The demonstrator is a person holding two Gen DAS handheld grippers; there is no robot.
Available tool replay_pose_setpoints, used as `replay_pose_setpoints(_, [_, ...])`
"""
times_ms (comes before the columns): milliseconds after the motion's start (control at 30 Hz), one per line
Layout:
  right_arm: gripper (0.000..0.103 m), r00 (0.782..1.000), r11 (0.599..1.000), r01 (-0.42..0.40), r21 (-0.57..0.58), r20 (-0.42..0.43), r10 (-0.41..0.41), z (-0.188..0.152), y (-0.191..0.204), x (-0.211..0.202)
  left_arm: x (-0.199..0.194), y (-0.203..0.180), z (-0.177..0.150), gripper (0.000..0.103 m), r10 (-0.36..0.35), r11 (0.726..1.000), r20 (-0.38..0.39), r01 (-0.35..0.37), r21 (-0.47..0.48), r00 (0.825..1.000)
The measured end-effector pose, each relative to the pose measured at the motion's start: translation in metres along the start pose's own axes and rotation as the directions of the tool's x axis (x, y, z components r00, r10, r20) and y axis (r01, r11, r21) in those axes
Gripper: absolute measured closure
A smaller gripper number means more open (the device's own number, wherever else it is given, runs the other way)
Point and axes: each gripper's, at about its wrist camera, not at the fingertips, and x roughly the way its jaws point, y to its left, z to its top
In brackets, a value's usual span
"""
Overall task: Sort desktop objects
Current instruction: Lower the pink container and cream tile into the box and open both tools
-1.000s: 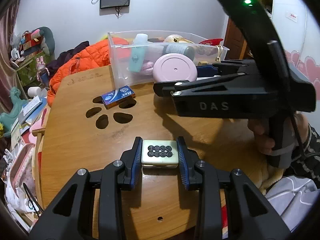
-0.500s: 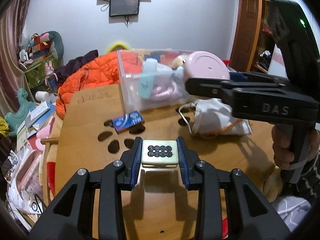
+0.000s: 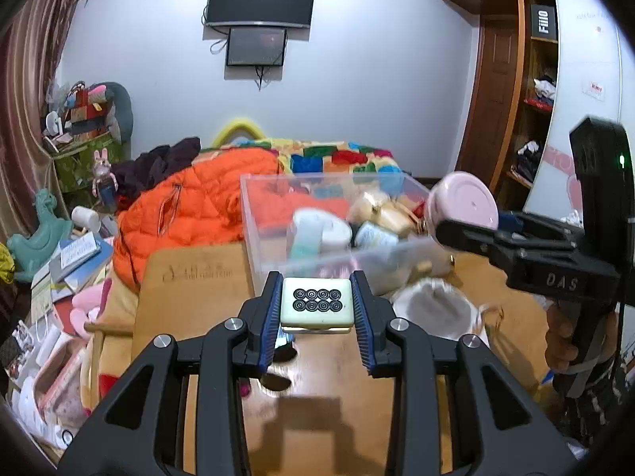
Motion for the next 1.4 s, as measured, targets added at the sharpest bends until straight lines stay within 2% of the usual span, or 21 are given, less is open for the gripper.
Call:
replay_pose_setpoints(133, [0.040,1.000,1.000,0.019,0.013,0.014,-0.019,0.008,-0.011,0.000,0.011,0.003,0.017,0.070,-0.019,1.000,0.016,0.019,-0.007,1.000])
replay_pose_setpoints(200, [0.040,0.999,0.999,0.030,0.017,0.021,-0.030,0.010,-0.015,-0.001,0.020,0.004,0.023,0.070,-0.048,0.999,0.007,0.048,-0.021,0.999])
replay_pose_setpoints(300, [0.040,0.998,0.999,0.047,0.028,0.029,-0.048,0.014,-0.025,0.001,0.036,-0.002,0.029,0.070,-0.052,0.999,-0.007,0.052,-0.010,0.999])
replay_pose_setpoints(533, [0.040,0.996,0.996,0.086,0.014,-0.001,-0.086,0.019,-0.041,0.018,0.071,-0.015,0.037,0.070,-0.076,0.997,-0.028,0.076,-0.008,0.997])
replay_pose_setpoints(733, [0.040,0.998,0.998,0.053,0.021,-0.033,-0.052,0.014,-0.042,0.036,0.093,-0.017,0.033,0.070,-0.077,0.997,-0.065,0.075,-0.024,0.995])
replay_pose_setpoints(933, [0.040,0.997,0.998,0.029,0.047,-0.068,-0.026,0.005,-0.048,0.048,0.100,-0.017,0.026,0.070,-0.079,0.996,-0.076,0.076,-0.043,0.994])
replay_pose_setpoints(1167, [0.039,0.996,0.998,0.057,0.040,-0.076,-0.053,0.003,-0.049,0.052,0.101,-0.027,0.023,0.070,-0.054,0.999,-0.066,0.053,-0.006,0.996])
replay_pose_setpoints(1400, [0.039,0.994,0.996,0.073,0.041,-0.082,-0.070,0.004,-0.046,0.048,0.097,-0.030,0.022,0.063,-0.012,1.000,-0.053,0.013,0.013,0.999])
